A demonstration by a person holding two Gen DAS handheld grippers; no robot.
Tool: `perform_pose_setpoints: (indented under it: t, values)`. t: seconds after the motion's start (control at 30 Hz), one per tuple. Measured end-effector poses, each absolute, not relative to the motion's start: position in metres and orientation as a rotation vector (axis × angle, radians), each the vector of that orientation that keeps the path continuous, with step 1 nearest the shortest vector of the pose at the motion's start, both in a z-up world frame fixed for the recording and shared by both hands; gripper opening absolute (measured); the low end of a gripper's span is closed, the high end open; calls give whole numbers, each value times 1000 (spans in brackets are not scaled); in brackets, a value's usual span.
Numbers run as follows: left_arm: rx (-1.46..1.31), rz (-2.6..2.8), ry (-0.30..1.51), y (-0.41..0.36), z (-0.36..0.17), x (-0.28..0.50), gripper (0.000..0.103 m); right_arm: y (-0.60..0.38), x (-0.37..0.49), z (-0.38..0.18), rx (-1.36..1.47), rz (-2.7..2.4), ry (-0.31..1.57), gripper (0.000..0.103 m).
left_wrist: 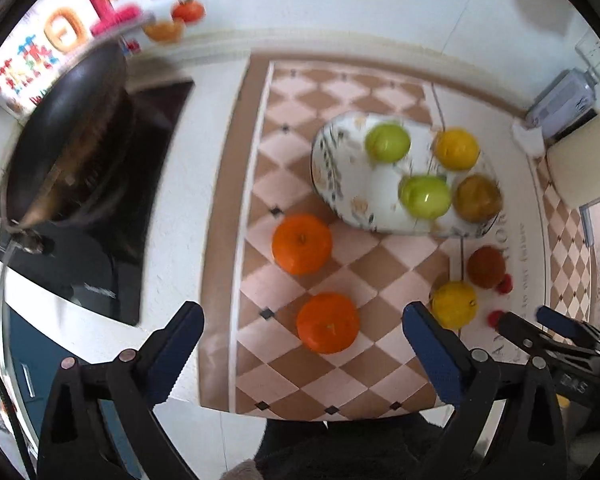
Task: Organize fruits
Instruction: 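Grasp an orange with the left tool while the right tool grasps a yellow lemon, then place the orange and lemon on the plate and release both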
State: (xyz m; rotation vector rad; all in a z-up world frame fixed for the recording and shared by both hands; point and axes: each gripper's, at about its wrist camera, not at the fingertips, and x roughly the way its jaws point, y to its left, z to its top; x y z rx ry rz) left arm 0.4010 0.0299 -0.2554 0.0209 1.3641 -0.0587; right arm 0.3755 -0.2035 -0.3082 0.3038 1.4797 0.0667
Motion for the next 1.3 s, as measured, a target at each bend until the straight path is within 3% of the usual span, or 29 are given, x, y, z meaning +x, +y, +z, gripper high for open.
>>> perform_pose_setpoints:
  t: [0.23, 0.53, 0.6, 0.73, 0.77, 0.9, 1.3]
  values:
    - [14, -89, 1535, 23, -311, 408, 102, -193, 384, -360, 283, 64, 1560, 93]
    - [-55, -120, 1707, 11, -376, 413, 101, -186, 397, -383, 251, 72, 1597, 93]
    - [-60, -125, 1716, 10, -382, 413, 95, -187, 399, -385, 248, 73, 1602, 92]
    - [-94, -130, 1728, 10, -393, 413, 68, -187, 406, -390, 255, 79, 1616, 90]
    - [-98, -129, 1732, 9, -395, 413, 66, -186, 407, -392, 250, 80, 1619, 85]
    - [-107, -126, 1731, 10, -399, 411, 66, -182, 409, -401, 243, 100, 1643, 63]
    - [-95, -124, 1708, 6, -400, 400, 63, -188, 393, -405, 291, 125, 1675, 63]
